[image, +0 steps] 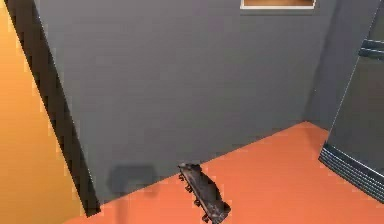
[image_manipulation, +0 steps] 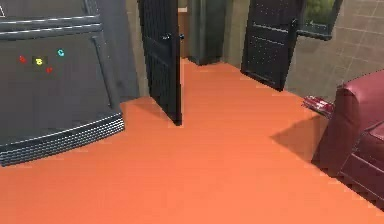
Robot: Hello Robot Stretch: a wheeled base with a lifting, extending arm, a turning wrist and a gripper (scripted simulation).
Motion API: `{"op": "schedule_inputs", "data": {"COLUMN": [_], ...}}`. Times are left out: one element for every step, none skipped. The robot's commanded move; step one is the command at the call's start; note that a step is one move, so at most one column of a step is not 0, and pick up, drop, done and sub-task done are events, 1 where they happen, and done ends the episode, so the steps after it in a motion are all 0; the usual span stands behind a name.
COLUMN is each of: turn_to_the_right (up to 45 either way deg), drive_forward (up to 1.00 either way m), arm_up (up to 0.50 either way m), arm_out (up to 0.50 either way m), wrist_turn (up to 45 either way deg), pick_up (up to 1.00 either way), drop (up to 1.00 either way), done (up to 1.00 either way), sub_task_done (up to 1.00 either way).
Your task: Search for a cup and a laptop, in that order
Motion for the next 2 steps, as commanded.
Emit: {"op": "schedule_inputs", "data": {"turn_to_the_right": [45.0,45.0], "drive_forward": [0.00,0.00], "arm_up": [0.00,0.00], "arm_out": [0.00,0.00], "wrist_turn": [0.0,0.0], "pick_up": [0.00,0.00], "drop": [0.00,0.00], "done": [0.00,0.00], "sub_task_done": [0.00,0.00]}}
